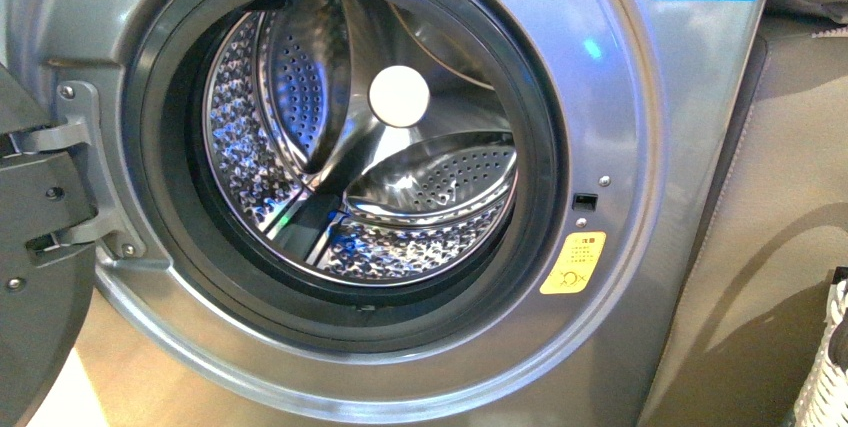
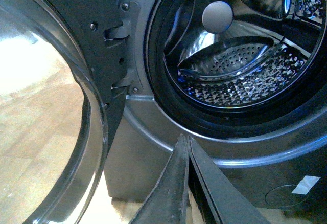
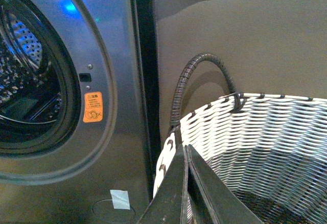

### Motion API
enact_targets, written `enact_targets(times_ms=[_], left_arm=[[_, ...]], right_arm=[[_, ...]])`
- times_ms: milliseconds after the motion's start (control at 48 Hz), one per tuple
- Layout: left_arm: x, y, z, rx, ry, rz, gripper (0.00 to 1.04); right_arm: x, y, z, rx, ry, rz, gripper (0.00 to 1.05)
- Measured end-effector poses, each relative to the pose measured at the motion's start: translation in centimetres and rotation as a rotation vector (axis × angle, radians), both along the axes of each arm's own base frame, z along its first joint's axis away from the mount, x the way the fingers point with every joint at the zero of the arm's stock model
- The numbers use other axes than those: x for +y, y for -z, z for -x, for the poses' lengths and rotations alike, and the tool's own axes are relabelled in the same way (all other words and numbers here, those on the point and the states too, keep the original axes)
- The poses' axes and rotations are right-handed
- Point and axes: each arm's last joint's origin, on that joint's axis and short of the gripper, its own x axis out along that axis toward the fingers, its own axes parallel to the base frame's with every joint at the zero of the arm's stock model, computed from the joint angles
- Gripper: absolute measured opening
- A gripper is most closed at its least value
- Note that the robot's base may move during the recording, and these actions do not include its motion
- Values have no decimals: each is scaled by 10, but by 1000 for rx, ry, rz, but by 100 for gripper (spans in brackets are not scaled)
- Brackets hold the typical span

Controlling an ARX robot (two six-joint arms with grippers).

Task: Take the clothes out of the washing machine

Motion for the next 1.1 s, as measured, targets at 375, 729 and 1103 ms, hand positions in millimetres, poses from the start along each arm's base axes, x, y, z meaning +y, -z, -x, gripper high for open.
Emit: enact_targets(times_ms=[375, 729, 1103], left_arm=[[0, 0, 0, 0, 0, 0, 4], [0, 0, 0, 0, 0, 0, 61], [0, 0, 0, 0, 0, 0, 98]], right_arm=[[0, 0, 0, 0, 0, 0, 2], [0, 0, 0, 0, 0, 1, 53], [0, 0, 0, 0, 0, 0, 97]])
